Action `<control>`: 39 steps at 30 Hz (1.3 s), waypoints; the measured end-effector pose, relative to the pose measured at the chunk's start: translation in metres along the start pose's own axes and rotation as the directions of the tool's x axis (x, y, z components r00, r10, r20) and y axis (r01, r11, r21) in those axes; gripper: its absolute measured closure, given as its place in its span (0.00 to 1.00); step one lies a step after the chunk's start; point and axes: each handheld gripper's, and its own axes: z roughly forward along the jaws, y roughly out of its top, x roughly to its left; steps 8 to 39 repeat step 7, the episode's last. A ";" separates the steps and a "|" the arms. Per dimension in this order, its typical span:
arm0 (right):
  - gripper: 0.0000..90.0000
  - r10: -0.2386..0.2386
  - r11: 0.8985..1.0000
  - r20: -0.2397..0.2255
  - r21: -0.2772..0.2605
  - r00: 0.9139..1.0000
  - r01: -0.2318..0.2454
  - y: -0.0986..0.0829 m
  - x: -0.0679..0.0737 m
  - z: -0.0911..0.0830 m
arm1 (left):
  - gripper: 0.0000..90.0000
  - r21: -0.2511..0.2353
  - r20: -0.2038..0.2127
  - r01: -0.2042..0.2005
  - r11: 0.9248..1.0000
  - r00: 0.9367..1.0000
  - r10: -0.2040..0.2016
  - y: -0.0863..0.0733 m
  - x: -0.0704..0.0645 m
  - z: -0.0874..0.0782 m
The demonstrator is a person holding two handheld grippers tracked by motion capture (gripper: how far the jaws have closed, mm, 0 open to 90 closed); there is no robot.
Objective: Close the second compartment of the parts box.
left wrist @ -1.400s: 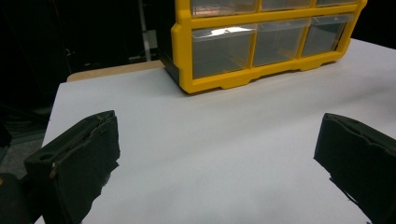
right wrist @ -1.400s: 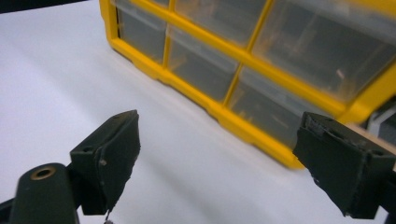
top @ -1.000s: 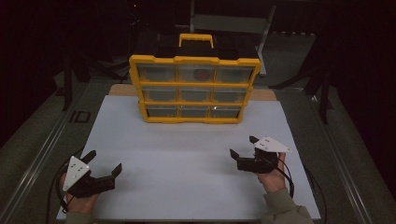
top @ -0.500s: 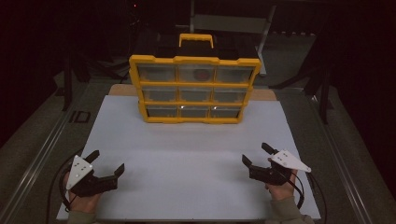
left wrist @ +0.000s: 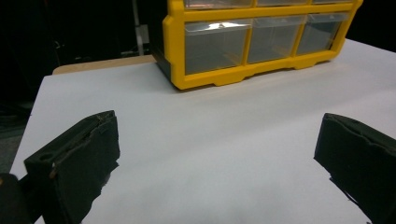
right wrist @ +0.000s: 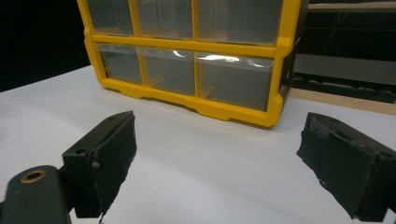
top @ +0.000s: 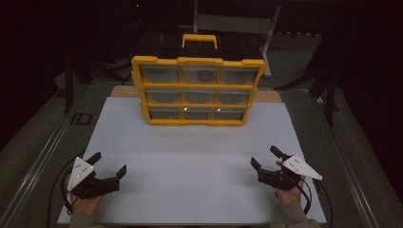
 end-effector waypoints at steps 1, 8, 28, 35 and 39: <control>0.12 -0.003 1.000 -0.004 -0.001 1.000 0.003 0.000 -0.001 0.001 | 0.01 0.001 -0.001 0.002 1.000 1.000 -0.002 0.000 0.000 0.001; 0.12 -0.019 1.000 -0.015 0.014 1.000 0.019 -0.001 -0.004 0.003 | 0.01 0.011 -0.006 0.019 1.000 1.000 -0.019 -0.002 0.000 0.003; 0.12 -0.019 1.000 -0.015 0.014 1.000 0.019 -0.001 -0.004 0.003 | 0.01 0.011 -0.006 0.019 1.000 1.000 -0.019 -0.002 0.000 0.003; 0.12 -0.019 1.000 -0.015 0.014 1.000 0.019 -0.001 -0.004 0.003 | 0.01 0.011 -0.006 0.019 1.000 1.000 -0.019 -0.002 0.000 0.003; 0.12 -0.019 1.000 -0.015 0.014 1.000 0.019 -0.001 -0.004 0.003 | 0.01 0.011 -0.006 0.019 1.000 1.000 -0.019 -0.002 0.000 0.003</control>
